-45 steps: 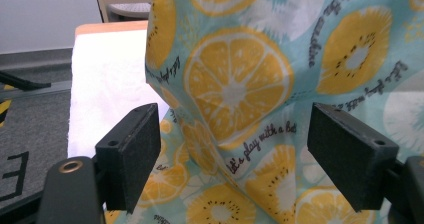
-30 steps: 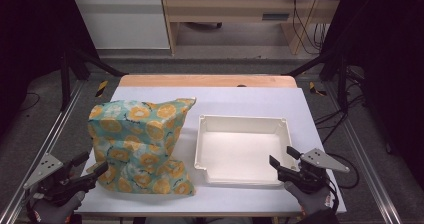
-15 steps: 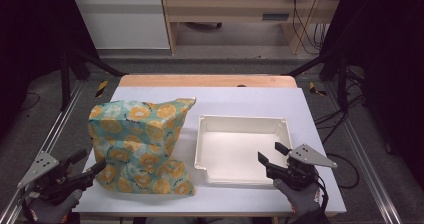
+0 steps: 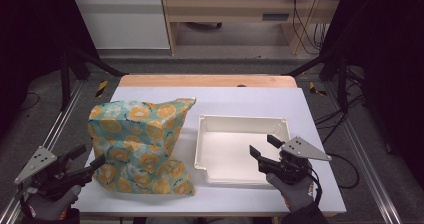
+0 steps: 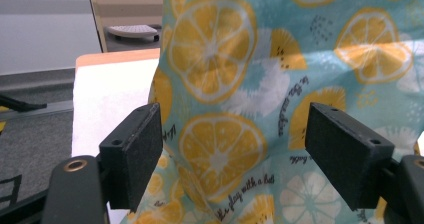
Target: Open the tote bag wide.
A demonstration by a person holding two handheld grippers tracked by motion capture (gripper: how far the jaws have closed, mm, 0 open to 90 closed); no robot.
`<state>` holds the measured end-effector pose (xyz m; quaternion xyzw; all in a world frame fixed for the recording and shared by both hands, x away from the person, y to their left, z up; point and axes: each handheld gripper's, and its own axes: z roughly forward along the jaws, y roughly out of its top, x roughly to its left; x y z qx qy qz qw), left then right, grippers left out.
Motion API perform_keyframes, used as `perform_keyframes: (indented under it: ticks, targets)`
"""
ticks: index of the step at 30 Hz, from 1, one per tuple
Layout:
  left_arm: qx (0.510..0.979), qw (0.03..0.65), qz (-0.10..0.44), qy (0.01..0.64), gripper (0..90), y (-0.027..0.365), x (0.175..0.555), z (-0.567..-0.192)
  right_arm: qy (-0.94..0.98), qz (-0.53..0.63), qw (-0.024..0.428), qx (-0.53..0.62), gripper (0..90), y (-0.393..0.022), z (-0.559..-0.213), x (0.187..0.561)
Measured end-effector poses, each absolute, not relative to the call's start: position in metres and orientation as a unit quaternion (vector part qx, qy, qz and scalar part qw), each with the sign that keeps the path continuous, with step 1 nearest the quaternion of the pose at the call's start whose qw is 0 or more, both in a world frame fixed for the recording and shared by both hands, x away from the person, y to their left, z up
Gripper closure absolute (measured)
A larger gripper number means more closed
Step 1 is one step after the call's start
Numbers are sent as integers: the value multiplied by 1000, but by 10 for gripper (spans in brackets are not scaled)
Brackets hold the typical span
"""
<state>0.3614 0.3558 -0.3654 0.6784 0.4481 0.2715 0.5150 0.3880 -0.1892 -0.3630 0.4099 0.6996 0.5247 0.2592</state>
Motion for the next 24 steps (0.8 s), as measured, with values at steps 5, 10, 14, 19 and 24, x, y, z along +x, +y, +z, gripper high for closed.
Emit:
perform_keyframes:
  ticks: [5,10,14,19,24]
  targets:
    - [677,518,277,443,230,356,364,-357,701,534,253,399,338,-179,-356,389]
    - [674,521,280,442,233,357,365,-350,708,539,245,387,348,-166,-352,390]
    - [673,524,280,442,240,358,366,-346,714,539,240,379,357,-157,-349,391]
    - [673,525,285,436,240,356,370,-339,713,544,235,374,367,-147,-345,393]
    - [670,530,287,434,246,354,374,-332,715,549,228,368,385,-138,-342,394]
